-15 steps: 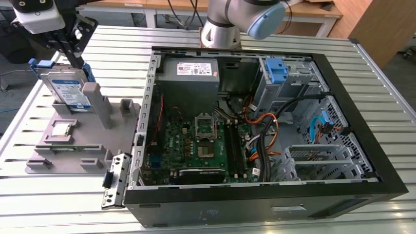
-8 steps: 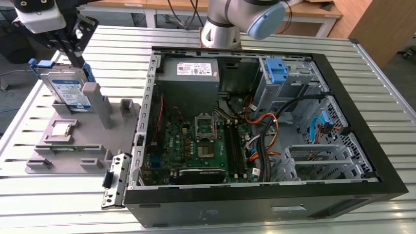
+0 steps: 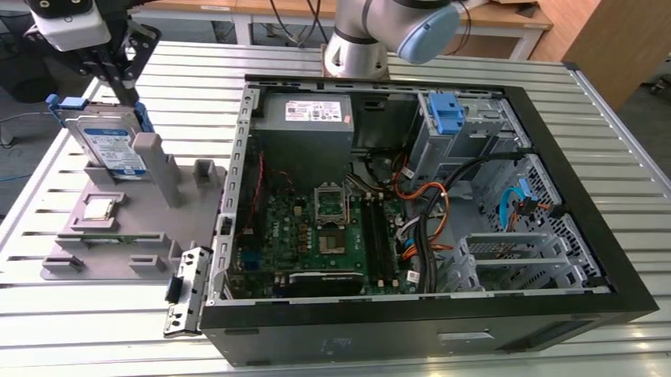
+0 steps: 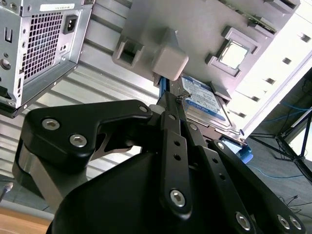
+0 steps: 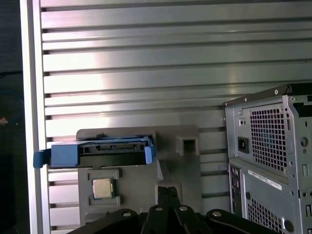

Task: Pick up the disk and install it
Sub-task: 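Reach for the disk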

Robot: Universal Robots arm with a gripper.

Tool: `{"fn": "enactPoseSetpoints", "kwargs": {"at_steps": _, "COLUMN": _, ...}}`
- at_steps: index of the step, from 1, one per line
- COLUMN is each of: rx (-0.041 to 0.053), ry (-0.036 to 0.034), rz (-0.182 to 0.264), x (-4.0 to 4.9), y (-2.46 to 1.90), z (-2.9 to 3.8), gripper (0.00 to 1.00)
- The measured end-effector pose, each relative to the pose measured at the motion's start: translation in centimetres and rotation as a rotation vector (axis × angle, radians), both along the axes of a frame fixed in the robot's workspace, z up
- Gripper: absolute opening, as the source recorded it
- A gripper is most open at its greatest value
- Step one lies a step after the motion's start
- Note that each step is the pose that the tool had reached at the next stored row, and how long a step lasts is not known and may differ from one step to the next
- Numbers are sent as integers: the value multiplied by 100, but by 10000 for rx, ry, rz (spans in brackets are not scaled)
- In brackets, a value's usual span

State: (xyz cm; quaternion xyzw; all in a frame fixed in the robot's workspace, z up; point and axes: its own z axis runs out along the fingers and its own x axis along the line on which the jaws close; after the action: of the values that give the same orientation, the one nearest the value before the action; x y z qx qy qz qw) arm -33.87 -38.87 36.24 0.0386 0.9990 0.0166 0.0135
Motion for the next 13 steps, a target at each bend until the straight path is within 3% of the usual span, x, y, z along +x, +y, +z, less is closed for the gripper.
{"fn": "enactPoseSetpoints", "kwargs": {"at_steps": 7, "rx": 60, "ry": 0, "rz": 0, "x": -4, "y": 37, "z": -30, "gripper": 10}}
{"fn": "enactPoseSetpoints", "kwargs": {"at_steps": 13, "rx": 62, "ry": 1, "rz": 0, "x": -73, "y": 52, "z": -58, "gripper": 10}}
